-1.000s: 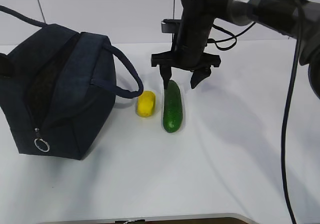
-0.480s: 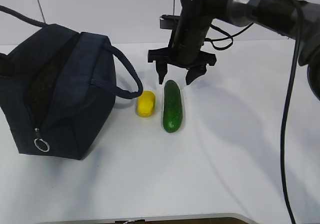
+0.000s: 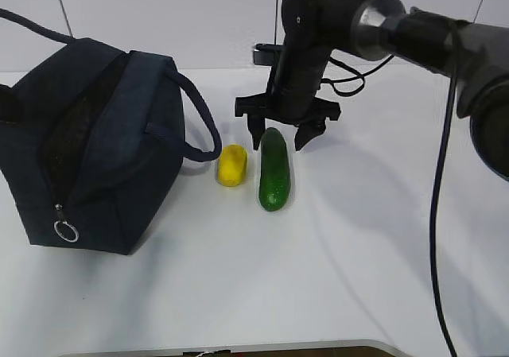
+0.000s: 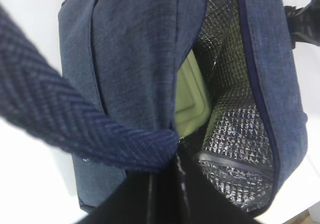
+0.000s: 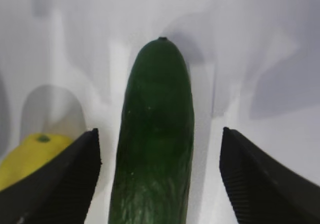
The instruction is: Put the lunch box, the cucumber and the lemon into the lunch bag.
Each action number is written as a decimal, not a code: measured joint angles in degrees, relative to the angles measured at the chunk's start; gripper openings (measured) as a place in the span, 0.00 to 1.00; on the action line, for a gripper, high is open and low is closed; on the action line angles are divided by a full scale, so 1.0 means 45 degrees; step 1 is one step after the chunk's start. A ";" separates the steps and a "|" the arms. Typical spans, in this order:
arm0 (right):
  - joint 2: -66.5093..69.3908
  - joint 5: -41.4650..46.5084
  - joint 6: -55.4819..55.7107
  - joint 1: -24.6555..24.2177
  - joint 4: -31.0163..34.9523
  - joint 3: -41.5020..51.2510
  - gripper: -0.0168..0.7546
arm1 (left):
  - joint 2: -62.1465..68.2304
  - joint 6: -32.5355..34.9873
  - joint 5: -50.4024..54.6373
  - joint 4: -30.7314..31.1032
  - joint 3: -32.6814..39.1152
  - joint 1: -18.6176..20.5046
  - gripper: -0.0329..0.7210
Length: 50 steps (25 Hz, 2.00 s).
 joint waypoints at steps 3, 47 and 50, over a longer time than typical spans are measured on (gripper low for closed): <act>0.0029 -0.0149 0.0000 0.0000 0.0000 0.0000 0.78 | 0.0000 0.0000 0.0000 0.0000 0.0000 0.0000 0.04; 0.0299 -0.0068 0.0024 0.0000 0.0000 0.0000 0.50 | 0.0000 0.0000 0.0000 0.0000 0.0000 0.0000 0.04; 0.0299 -0.0040 0.0024 0.0000 0.0000 0.0000 0.49 | 0.0000 0.0000 0.0000 0.0000 0.0000 0.0000 0.04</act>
